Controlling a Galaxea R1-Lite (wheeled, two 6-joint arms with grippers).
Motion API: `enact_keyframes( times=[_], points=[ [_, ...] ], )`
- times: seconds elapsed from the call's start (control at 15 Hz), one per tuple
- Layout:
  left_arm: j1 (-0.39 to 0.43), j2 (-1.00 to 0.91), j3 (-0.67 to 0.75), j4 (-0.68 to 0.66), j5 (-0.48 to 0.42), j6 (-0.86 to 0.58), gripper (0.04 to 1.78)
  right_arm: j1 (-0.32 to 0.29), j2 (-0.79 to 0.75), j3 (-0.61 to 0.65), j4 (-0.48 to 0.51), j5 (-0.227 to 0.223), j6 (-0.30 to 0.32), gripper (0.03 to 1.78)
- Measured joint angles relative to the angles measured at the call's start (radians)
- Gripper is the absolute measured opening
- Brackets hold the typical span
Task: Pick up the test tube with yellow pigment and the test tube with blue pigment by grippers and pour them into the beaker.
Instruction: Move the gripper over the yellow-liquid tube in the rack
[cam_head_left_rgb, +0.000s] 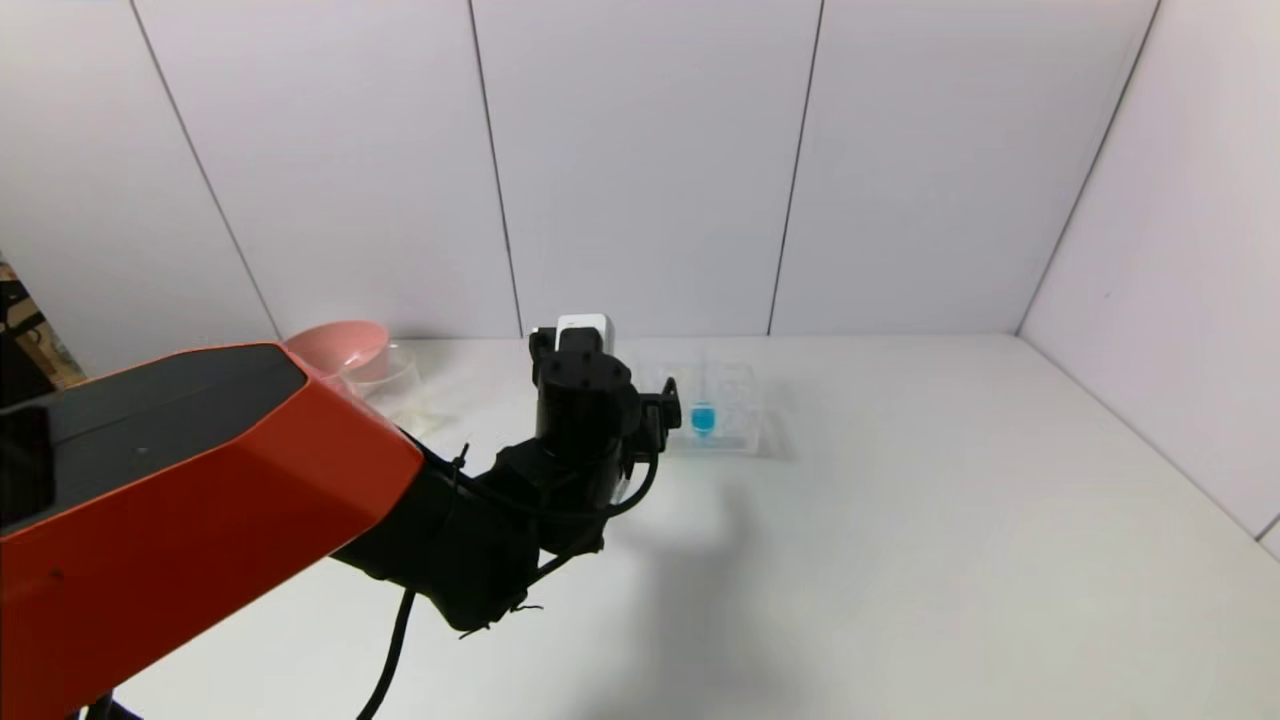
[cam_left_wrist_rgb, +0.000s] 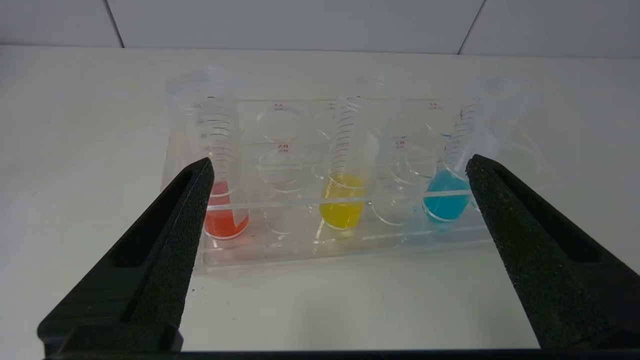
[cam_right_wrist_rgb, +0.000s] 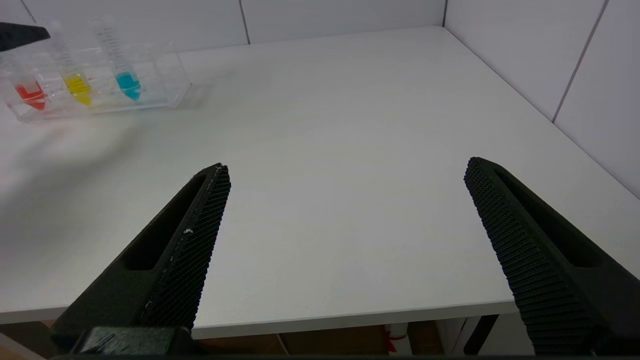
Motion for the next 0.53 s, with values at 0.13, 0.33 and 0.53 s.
enact_keyframes(
  times=[0.13,0.33,0.53],
  points=[
    [0.002,0.034,-0.031,-0.001,-0.004,0.000,1.76,0.000,0.000,0.000,0.000,0.000,-0.001,1.71],
    [0.021,0.073,-0.068,-0.001,-0.009,0.002,1.76,0.000,0.000,0.000,0.000,0.000,0.000,1.71],
    [0.033,0.095,-0.097,0.007,-0.017,0.003,1.76,0.000,0.000,0.000,0.000,0.000,0.000,1.71]
  ],
)
